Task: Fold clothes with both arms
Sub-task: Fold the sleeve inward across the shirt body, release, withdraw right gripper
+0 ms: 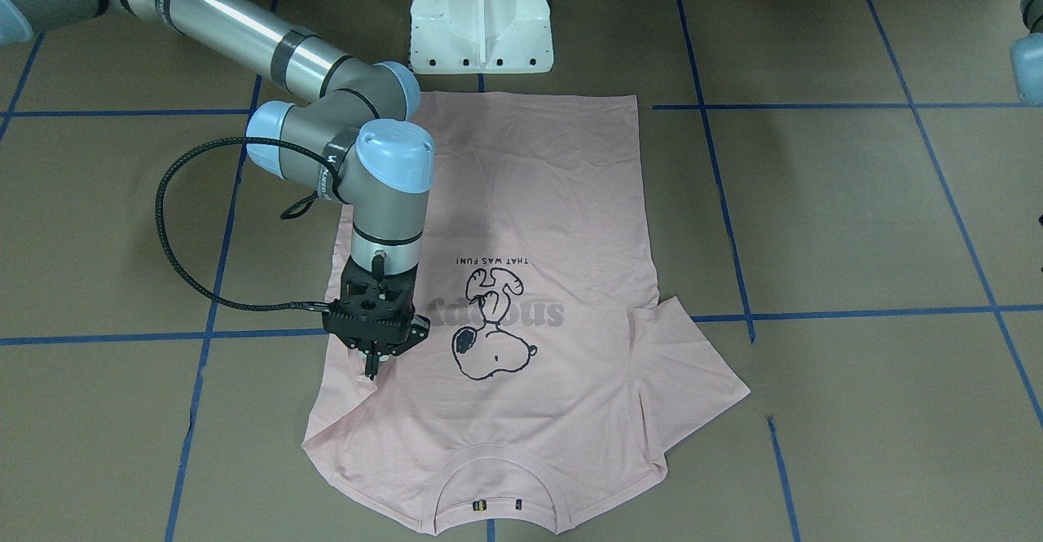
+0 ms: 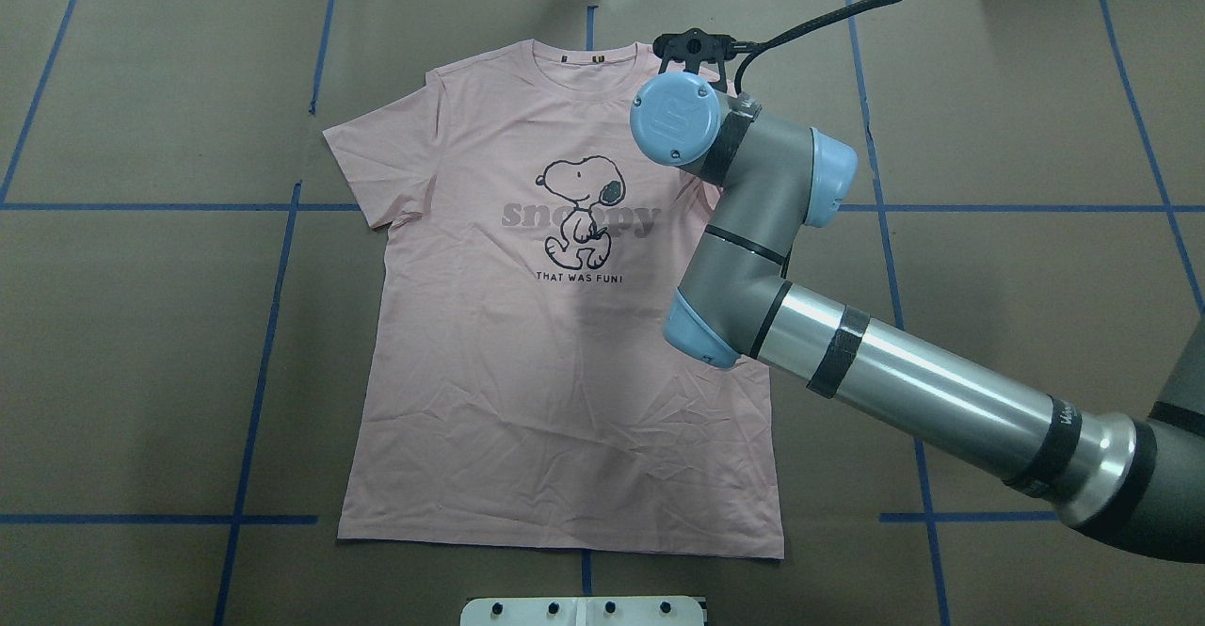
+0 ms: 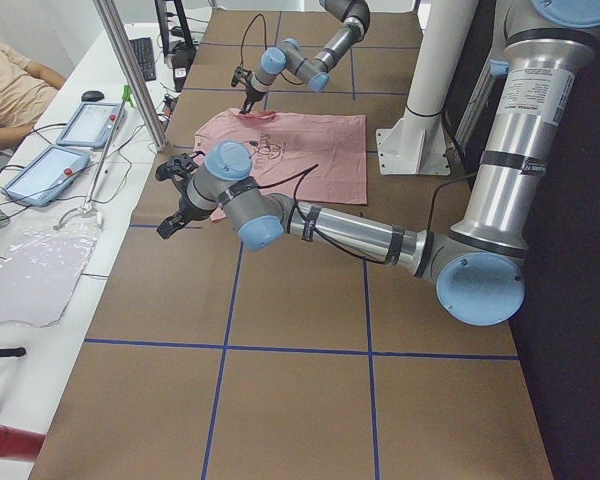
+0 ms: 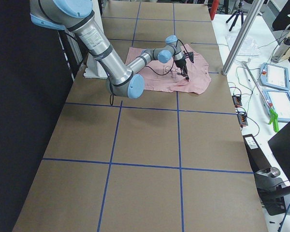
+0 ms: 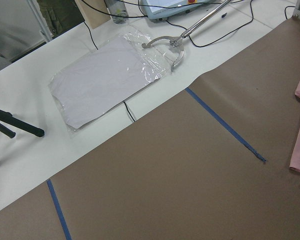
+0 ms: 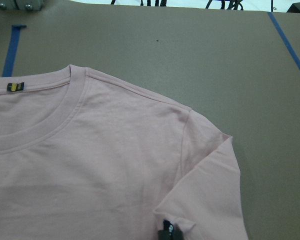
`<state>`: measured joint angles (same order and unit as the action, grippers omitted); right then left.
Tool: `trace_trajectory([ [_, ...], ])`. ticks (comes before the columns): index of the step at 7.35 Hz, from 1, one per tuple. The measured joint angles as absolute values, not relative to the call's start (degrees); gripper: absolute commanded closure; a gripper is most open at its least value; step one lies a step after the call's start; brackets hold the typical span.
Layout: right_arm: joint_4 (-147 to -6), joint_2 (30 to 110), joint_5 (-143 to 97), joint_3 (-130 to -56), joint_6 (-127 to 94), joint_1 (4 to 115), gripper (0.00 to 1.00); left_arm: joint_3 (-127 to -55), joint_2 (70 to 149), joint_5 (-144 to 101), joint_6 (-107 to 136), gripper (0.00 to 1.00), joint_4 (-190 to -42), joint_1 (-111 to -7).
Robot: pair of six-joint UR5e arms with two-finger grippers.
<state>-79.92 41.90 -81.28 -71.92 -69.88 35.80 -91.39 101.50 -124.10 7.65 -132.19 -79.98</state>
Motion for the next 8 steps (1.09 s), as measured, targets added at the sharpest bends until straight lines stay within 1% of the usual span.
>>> trace_trajectory([
  [1, -79.75, 41.86, -80.66, -71.73, -69.80, 35.27, 0.01, -91.44, 101.41, -124.10, 7.65, 0.00, -132.19, -79.98],
  [5, -79.55, 40.61, -79.97, -70.72, -68.66, 34.72, 0.00, -91.64, 101.31, -124.10, 7.72, 0.00, -132.19, -79.98],
  [7, -79.65, 39.83, -86.20, -70.74, -65.60, 37.83, 0.00, -91.54, 101.40, -124.05, 8.36, 0.00, -132.15, -79.77],
  [8, -79.79, 39.82, -92.96, -70.90, -62.17, 41.24, 0.00, -91.33, 101.64, -124.03, 11.31, 0.05, -132.10, -78.79],
])
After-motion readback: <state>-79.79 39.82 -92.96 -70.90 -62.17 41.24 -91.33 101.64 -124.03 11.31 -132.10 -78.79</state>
